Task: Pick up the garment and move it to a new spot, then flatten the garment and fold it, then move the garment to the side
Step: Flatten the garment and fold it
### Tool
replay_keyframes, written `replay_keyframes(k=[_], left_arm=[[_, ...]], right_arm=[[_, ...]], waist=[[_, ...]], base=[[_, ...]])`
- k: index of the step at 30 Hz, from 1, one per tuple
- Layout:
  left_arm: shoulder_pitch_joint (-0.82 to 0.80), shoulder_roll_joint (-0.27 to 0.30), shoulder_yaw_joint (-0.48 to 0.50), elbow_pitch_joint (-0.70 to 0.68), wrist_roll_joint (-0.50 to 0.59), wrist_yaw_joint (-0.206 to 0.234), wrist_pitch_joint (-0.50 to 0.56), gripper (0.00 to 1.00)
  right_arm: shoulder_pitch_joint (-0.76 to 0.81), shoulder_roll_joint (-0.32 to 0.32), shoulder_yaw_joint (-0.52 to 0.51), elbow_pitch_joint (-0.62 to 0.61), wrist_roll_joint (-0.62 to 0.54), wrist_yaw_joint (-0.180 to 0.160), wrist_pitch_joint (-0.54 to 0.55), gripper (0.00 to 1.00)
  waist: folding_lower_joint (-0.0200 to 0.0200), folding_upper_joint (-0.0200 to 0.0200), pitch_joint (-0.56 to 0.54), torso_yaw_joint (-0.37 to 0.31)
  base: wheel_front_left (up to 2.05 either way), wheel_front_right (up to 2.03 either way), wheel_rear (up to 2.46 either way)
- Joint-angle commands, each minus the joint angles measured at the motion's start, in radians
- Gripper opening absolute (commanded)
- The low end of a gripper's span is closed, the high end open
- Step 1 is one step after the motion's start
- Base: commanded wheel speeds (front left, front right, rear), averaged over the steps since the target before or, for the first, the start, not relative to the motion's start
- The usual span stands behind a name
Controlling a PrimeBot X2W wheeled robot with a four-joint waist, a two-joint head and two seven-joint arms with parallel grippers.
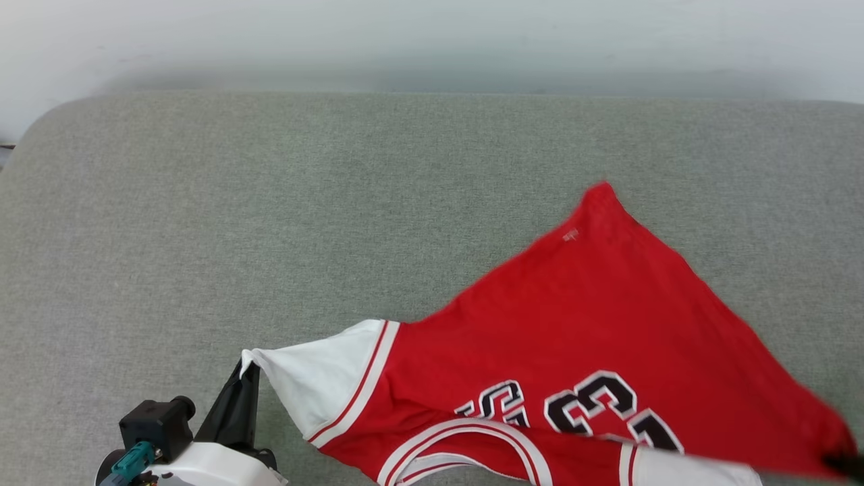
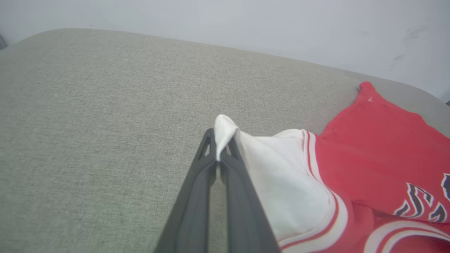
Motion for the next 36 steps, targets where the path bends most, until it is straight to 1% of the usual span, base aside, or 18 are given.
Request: replay_keyframes(k=[1,3,4,6,9,10,11,12,13,16,17,18,20,23,26,29,33,36], left_arm=[[0.010,0.008,0.005,-0.005,-0.004,0.006,0.002,0.00],[0.011,0.011,0.005,-0.008,-0.005,0.009,0.003,0.00],[0.011,0.011,0.005,-0.008,-0.005,0.009,0.003,0.00],[0.010,0.013,0.005,-0.011,-0.004,0.009,0.003,0.00],[0.009,0.014,0.002,-0.011,-0.003,0.011,0.003,0.00],[0.010,0.014,0.001,-0.011,-0.004,0.011,0.004,0.00],[0.012,0.014,0.000,-0.011,-0.005,0.012,0.004,0.00],[0.013,0.015,0.000,-0.010,-0.006,0.012,0.005,0.00],[0.016,0.017,-0.001,-0.011,-0.006,0.013,0.006,0.00],[0.018,0.018,-0.003,-0.018,-0.006,0.015,0.008,0.00],[0.016,0.019,-0.004,-0.023,-0.005,0.017,0.009,0.00],[0.011,0.018,-0.006,-0.026,-0.003,0.017,0.010,0.00],[-0.002,0.016,-0.009,-0.033,0.000,0.016,0.011,0.00],[-0.020,0.010,-0.022,-0.041,0.010,0.014,0.014,0.00],[-0.044,0.003,-0.033,-0.046,0.019,0.010,0.013,0.00],[-0.073,-0.008,-0.044,-0.051,0.028,0.009,0.013,0.00],[-0.109,-0.026,-0.064,-0.056,0.041,0.006,0.007,0.00],[-0.133,-0.039,-0.073,-0.055,0.049,0.002,0.003,0.00]], right_arm=[[0.071,0.012,-0.006,-0.002,0.013,-0.001,-0.002,0.00],[0.138,0.026,-0.013,0.002,0.013,-0.001,-0.005,0.00],[0.138,0.026,-0.013,0.002,0.013,-0.001,-0.005,0.00],[0.193,0.047,-0.017,0.010,0.011,-0.001,-0.006,0.00],[0.229,0.085,-0.042,0.023,-0.004,-0.001,-0.025,0.00],[0.231,0.099,-0.059,0.027,-0.010,-0.001,-0.038,0.04],[0.226,0.107,-0.078,0.028,-0.018,-0.001,-0.049,0.53],[0.221,0.113,-0.099,0.025,-0.023,-0.001,-0.058,1.00],[0.206,0.115,-0.147,0.010,-0.040,-0.001,-0.077,1.00],[0.179,0.110,-0.228,-0.032,-0.062,-0.001,-0.104,1.00],[0.154,0.108,-0.282,-0.069,-0.078,-0.001,-0.113,1.00],[0.138,0.106,-0.306,-0.090,-0.091,-0.001,-0.117,1.00],[0.095,0.110,-0.343,-0.130,-0.116,-0.001,-0.107,1.00],[0.012,0.120,-0.359,-0.181,-0.152,-0.001,-0.067,1.00],[-0.094,0.131,-0.325,-0.223,-0.182,-0.001,0.005,1.00],[-0.214,0.149,-0.260,-0.229,-0.211,-0.001,0.092,1.00],[-0.369,0.179,-0.157,-0.181,-0.243,-0.001,0.218,1.00],[-0.476,0.209,-0.082,-0.116,-0.266,-0.001,0.304,1.00]], waist=[[0.0001,-0.0001,-0.006,-0.007],[0.0001,-0.0001,-0.006,-0.008],[0.0001,-0.0001,-0.006,-0.008],[0.0001,-0.0001,-0.004,-0.008],[0.0001,-0.0001,-0.003,-0.009],[0.0001,-0.0001,-0.004,-0.010],[0.0001,-0.0001,-0.006,-0.011],[0.0001,-0.0001,-0.010,-0.012],[0.0001,-0.0001,-0.015,-0.012],[0.0001,-0.0001,-0.019,-0.010],[0.0001,-0.0001,-0.018,-0.006],[0.0001,-0.0001,-0.014,-0.002],[0.0001,-0.0001,-0.002,0.006],[0.0001,-0.0001,0.021,0.024],[0.0001,-0.0001,0.051,0.043],[0.0001,-0.0001,0.085,0.067],[0.0001,-0.0001,0.126,0.099],[0.0001,-0.0001,0.160,0.119]], base=[[0.00,0.00,0.00],[0.00,0.00,0.00],[0.00,0.00,0.00],[0.00,0.00,0.00],[0.00,0.00,0.00],[0.00,0.00,0.00],[0.00,0.00,0.00],[0.00,0.00,0.00],[0.00,0.00,0.00],[0.00,0.00,0.00],[0.00,0.00,0.00],[0.00,0.00,0.00],[0.00,0.00,0.00],[0.00,0.00,0.00],[0.00,0.00,0.00],[0.00,0.00,0.00],[0.00,0.00,0.00],[0.00,0.00,0.00]])
